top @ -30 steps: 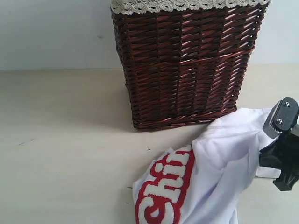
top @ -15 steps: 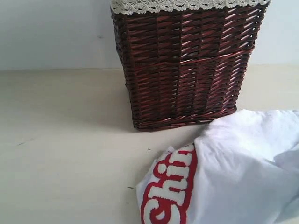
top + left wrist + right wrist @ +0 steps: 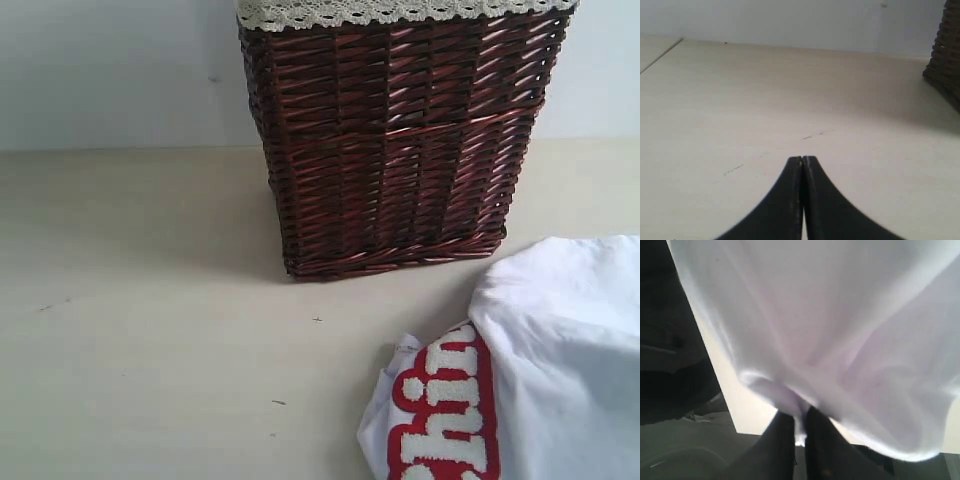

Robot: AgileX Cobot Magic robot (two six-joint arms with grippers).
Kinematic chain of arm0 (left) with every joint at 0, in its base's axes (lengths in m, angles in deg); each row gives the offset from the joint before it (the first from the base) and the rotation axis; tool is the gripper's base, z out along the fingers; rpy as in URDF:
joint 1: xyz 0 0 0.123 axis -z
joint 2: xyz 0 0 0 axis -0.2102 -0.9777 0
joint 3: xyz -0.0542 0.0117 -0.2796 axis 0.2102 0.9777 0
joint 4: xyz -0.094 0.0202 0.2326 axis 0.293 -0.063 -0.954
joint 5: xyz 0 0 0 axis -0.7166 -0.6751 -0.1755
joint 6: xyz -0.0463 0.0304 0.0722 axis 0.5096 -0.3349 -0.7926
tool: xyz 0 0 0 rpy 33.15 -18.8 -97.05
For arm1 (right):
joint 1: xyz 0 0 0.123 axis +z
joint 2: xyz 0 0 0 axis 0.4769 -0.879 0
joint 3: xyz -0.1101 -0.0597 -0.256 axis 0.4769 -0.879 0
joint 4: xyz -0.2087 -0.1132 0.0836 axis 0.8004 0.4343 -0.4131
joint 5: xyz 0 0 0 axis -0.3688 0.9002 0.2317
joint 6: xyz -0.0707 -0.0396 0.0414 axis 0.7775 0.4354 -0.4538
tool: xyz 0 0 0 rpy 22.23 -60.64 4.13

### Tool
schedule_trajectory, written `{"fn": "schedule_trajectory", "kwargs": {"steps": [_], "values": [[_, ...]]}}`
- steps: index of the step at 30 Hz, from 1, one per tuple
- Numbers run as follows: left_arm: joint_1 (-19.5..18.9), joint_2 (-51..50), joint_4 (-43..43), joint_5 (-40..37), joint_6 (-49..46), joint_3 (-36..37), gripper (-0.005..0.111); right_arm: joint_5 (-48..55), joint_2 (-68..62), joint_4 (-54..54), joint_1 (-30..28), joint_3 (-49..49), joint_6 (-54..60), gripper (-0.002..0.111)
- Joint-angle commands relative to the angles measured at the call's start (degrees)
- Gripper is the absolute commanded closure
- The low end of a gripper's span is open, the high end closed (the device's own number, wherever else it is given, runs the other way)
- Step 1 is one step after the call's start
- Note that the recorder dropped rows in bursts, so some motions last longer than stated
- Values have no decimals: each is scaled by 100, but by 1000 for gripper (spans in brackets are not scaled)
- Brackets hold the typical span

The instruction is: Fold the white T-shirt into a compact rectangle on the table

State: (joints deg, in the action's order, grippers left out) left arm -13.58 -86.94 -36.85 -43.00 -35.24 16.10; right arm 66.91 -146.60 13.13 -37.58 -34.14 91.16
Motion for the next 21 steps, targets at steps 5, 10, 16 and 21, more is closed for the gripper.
{"fn": "schedule_trajectory", "kwargs": {"steps": [5, 10, 16, 21], "values": [[27, 38, 18, 64, 5, -23, 107, 37, -1, -342, -29, 24, -540, 84], [27, 38, 18, 64, 5, -23, 107, 37, 100, -1115, -29, -384, -163, 57], [27, 38, 18, 64, 5, -23, 107, -4403, 3154, -6110, -29, -1733, 30, 57], [27, 38, 18, 64, 5, -23, 107, -3797, 5433, -7671, -29, -2382, 30, 60]]}}
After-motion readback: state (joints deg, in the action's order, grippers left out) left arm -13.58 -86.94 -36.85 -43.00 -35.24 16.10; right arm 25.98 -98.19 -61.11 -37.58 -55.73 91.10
